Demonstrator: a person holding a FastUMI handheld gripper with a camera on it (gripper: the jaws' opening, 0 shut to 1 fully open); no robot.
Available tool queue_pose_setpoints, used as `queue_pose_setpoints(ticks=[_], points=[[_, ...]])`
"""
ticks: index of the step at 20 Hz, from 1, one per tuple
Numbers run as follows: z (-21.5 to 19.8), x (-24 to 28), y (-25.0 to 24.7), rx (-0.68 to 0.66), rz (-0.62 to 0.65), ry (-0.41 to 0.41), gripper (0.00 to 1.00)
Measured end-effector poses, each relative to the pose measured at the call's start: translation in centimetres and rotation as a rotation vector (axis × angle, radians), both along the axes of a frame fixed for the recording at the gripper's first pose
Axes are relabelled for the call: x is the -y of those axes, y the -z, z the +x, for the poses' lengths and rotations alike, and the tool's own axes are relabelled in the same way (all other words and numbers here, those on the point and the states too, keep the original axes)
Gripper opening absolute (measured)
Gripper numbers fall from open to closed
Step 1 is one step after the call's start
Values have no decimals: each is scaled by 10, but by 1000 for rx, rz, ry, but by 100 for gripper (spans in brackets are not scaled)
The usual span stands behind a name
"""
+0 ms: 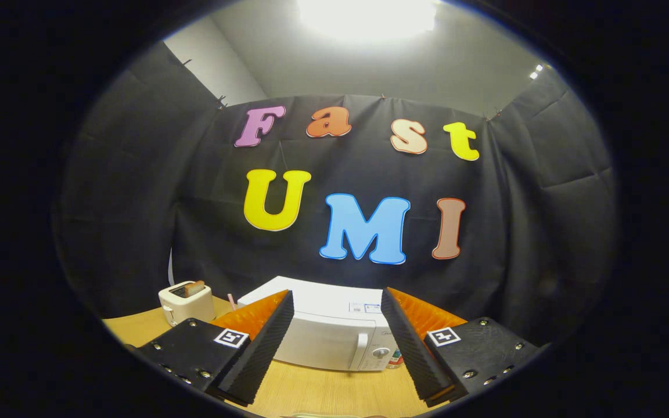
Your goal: Open the microwave, put the food inside, and close the microwave door.
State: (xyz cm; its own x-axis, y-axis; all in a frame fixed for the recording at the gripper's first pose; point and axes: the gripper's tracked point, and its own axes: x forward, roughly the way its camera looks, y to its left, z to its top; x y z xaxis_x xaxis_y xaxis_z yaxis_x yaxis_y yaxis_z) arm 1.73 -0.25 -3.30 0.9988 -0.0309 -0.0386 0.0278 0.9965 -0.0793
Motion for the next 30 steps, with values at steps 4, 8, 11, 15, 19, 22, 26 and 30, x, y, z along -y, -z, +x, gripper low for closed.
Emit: queue_pose_setpoints(ticks=[4, 8, 11, 15, 19, 22, 26, 30], points=[[4, 5, 13, -8, 11, -4, 96], [16, 13, 32, -2, -2, 6, 96], [27, 17, 57, -18, -6, 12, 96], [48, 20, 98, -59, 4, 16, 96], [71, 30, 139, -104, 14, 29, 96], [89, 40, 167, -133, 51, 41, 96], [118, 54, 202, -158, 49, 63, 96], [144, 61, 235, -174, 68, 68, 96]])
